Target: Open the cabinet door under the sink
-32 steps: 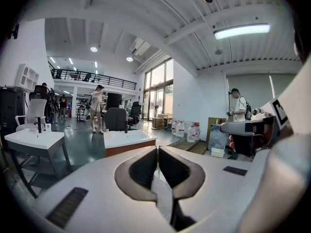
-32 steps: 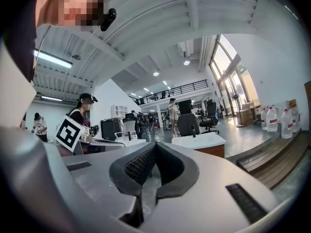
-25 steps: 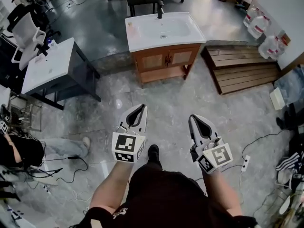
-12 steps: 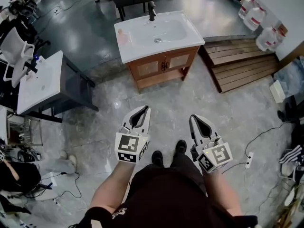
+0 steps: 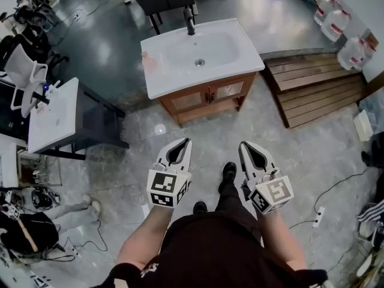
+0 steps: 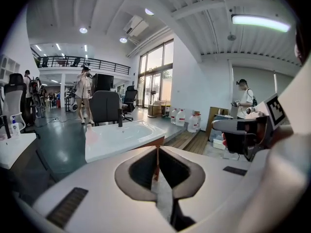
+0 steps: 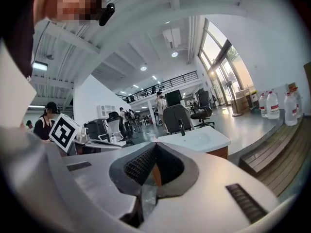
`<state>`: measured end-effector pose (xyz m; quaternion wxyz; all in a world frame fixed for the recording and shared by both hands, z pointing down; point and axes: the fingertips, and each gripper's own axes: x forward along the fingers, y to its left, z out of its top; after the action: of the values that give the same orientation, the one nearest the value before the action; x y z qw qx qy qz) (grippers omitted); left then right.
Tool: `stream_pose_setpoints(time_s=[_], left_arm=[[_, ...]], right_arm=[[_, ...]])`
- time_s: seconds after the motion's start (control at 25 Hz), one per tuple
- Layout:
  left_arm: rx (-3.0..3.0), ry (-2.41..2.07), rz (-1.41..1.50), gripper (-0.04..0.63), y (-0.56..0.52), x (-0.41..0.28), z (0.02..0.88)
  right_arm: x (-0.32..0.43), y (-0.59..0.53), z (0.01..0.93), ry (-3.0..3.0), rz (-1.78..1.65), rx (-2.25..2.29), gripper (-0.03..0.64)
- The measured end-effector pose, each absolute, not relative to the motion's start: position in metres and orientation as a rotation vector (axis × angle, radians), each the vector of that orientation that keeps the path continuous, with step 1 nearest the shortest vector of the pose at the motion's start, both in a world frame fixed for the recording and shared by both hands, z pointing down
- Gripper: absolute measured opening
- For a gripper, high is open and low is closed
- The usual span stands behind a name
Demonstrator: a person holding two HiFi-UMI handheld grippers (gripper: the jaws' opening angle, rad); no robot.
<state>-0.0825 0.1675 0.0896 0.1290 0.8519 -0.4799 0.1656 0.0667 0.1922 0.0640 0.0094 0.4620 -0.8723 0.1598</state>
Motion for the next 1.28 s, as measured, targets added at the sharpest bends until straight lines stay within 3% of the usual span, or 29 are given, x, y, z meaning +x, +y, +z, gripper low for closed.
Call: stream_pose_setpoints(time_s=[0.48, 1.28], left_arm=[[2.391, -1.448, 0.541, 0.026, 0.039, -0.007, 0.085], [2.404, -1.363, 0.49, 0.026, -0.026, -0.083, 0.171]], right_arm=[[0.135, 0.043, 0.065, -2.773, 0.57, 1.291, 0.012], [0.034, -0.012, 0.144, -2.609, 0.604, 1.236, 0.013]])
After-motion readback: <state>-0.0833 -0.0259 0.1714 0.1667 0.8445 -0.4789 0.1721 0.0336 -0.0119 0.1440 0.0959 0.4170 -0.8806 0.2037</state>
